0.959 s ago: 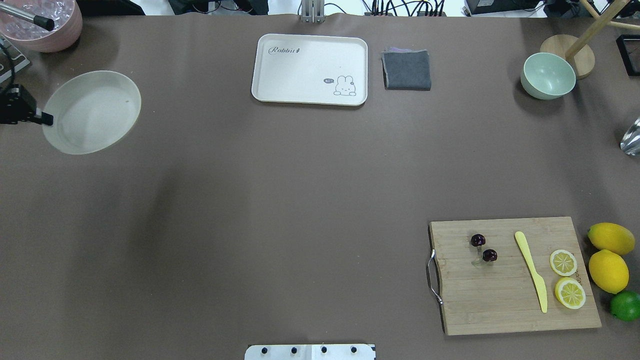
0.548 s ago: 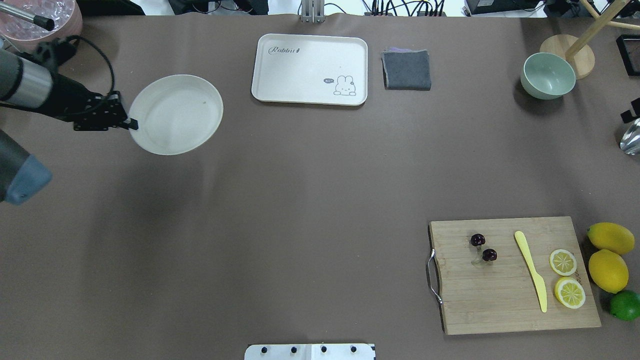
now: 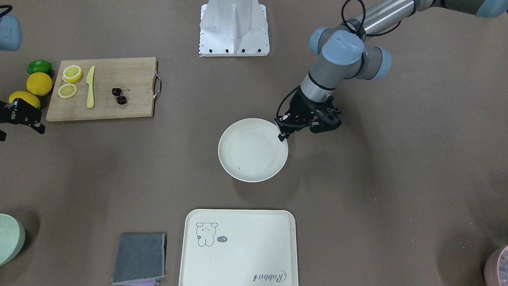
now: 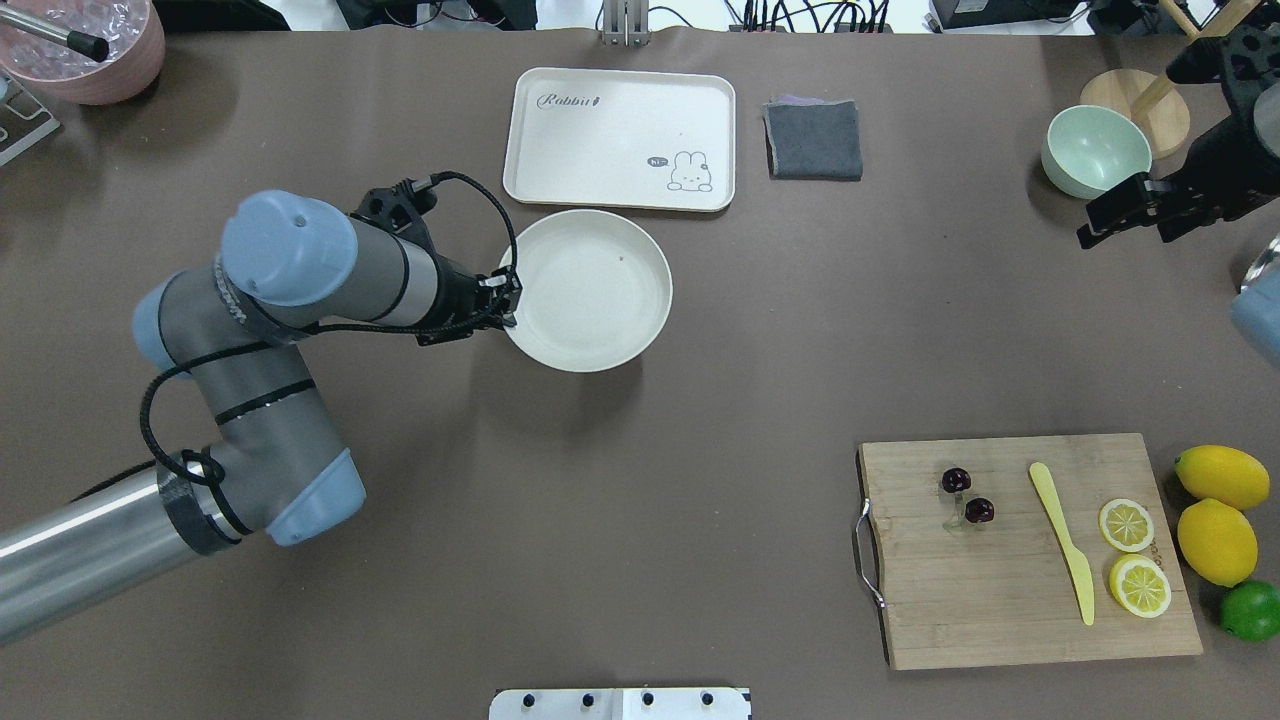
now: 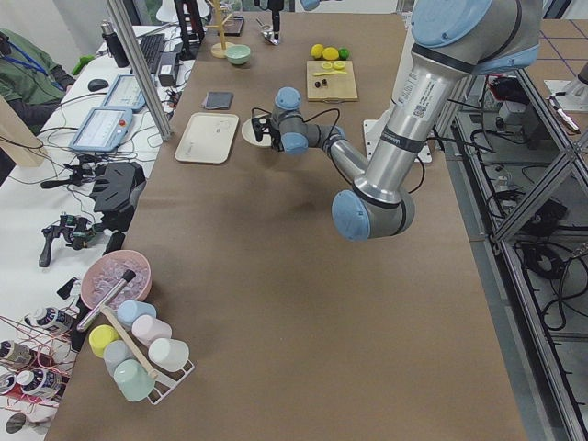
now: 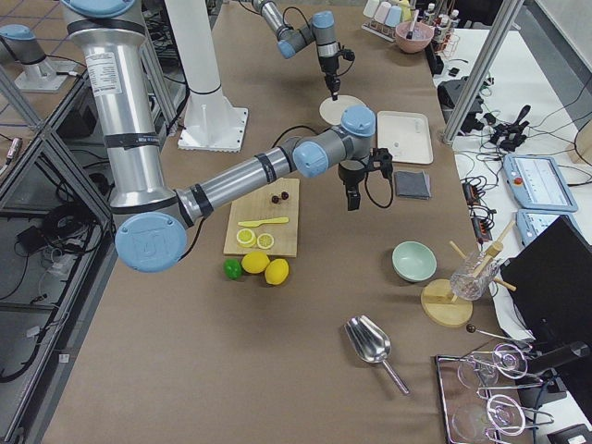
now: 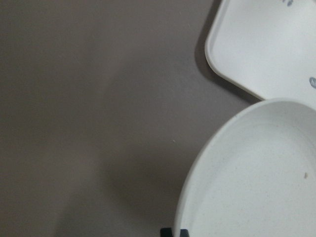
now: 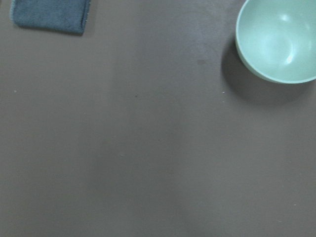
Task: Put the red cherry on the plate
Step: 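Slide the plate to table center with left gripper while right arm reaches in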
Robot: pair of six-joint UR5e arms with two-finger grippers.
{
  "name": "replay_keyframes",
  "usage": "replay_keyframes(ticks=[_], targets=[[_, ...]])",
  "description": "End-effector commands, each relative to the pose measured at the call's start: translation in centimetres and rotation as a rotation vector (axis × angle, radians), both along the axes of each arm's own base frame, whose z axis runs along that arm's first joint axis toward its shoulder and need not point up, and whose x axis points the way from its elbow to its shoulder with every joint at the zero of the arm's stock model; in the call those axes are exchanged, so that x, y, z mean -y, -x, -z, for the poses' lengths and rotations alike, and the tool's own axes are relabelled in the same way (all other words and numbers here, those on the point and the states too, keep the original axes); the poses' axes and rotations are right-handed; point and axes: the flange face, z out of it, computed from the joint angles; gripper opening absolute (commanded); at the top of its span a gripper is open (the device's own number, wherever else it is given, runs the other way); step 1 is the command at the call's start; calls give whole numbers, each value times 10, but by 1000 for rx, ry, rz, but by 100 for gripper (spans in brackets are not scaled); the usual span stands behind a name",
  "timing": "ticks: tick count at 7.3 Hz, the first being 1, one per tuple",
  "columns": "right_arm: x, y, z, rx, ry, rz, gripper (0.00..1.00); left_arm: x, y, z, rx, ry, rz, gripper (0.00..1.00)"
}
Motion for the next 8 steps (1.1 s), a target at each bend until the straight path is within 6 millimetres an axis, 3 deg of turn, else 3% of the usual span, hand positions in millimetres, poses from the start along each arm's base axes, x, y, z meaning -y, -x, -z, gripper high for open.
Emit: replay_keyframes(ticks=[1, 4, 6, 7, 8], targets=[[-12, 37, 12, 34, 9, 1, 100, -42, -41, 2, 16, -12, -2, 0], [-24, 71, 13, 12, -14, 49, 100, -58, -49, -13, 42, -6, -14, 0], [-30, 82, 17, 27, -16, 53, 100, -70, -48, -6, 29, -8, -32, 6], [-33, 87, 17, 38, 3, 34, 100, -74, -38, -7, 34, -4, -25, 96], [-39, 95, 14, 30, -11, 40, 100, -78, -27, 3, 10, -15, -26, 98]])
